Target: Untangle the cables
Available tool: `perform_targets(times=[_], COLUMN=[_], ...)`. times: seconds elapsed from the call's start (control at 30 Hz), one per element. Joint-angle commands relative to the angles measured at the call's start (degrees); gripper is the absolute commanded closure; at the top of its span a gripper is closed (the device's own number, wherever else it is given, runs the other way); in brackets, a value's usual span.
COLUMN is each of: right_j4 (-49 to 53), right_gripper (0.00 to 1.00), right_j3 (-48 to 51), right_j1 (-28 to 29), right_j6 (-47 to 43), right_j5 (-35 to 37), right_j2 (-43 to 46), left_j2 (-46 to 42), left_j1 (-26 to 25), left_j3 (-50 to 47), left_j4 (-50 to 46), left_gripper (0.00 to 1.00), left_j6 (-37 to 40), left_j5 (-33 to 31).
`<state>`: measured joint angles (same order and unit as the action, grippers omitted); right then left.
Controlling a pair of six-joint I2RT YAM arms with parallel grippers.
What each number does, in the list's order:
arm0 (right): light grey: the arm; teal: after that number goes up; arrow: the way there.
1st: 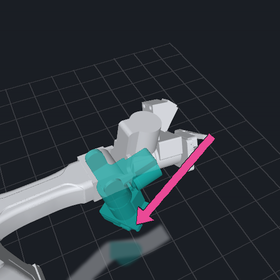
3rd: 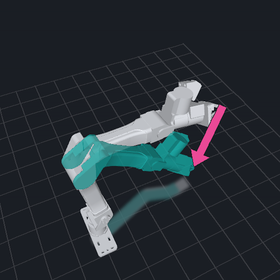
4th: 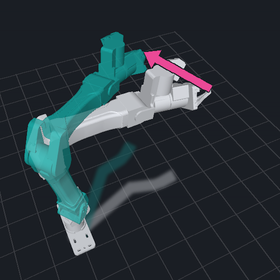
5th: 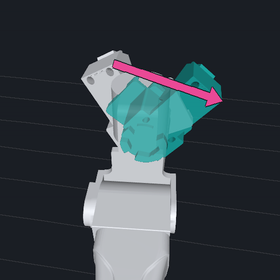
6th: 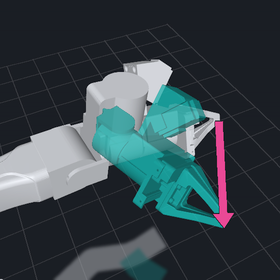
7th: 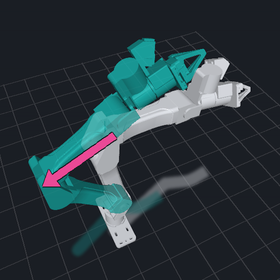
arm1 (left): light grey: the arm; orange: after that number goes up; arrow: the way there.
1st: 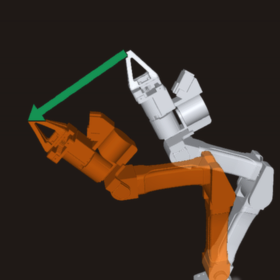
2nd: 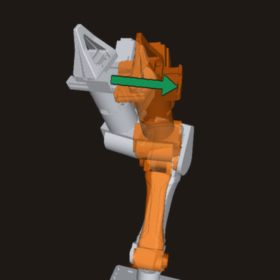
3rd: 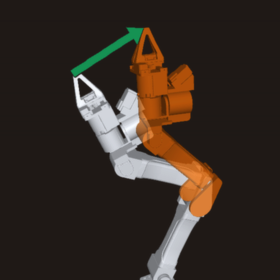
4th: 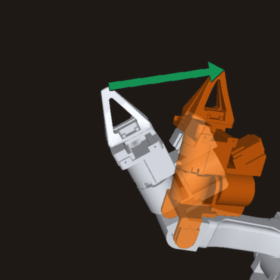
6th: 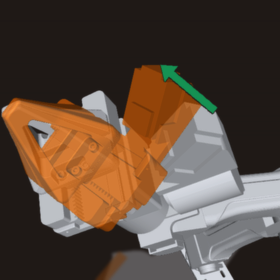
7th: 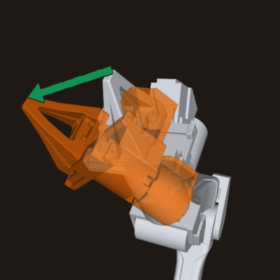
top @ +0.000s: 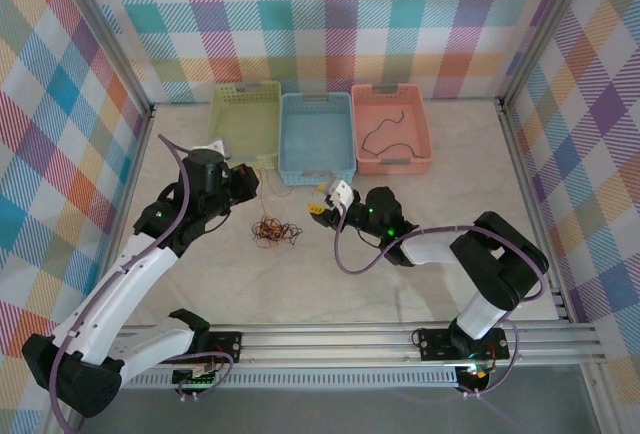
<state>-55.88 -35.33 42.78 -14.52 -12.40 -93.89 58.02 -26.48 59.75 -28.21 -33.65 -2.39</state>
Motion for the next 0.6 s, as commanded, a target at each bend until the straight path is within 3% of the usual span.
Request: perform_targets(times=[0.0, 0.2, 0.57], right_j4=[-2.31, 0.09, 3.64], right_gripper=[0.54, 0.56, 0.52], right_j3=[-1.15, -4.86, -10.85], right_j1=[0.77, 1.78, 4.47], right_j6=[-2.33, -2.37, -1.02], right_j5=[-11.46, -20.14, -17.38], right_j2=[-1.35, -4.91, -10.09], left_j2=[1.33, 2.87, 2.9], left_j1=[0.3, 0.3, 0.12], left_j3=[1.77, 1.02, 0.81], left_j4=[1.67, 3.6, 5.94], left_gripper=[1.0, 1.0, 1.0], left_j6=[-0.78, -1.61, -3.97], left_j5=[2.14, 6.6, 12.6])
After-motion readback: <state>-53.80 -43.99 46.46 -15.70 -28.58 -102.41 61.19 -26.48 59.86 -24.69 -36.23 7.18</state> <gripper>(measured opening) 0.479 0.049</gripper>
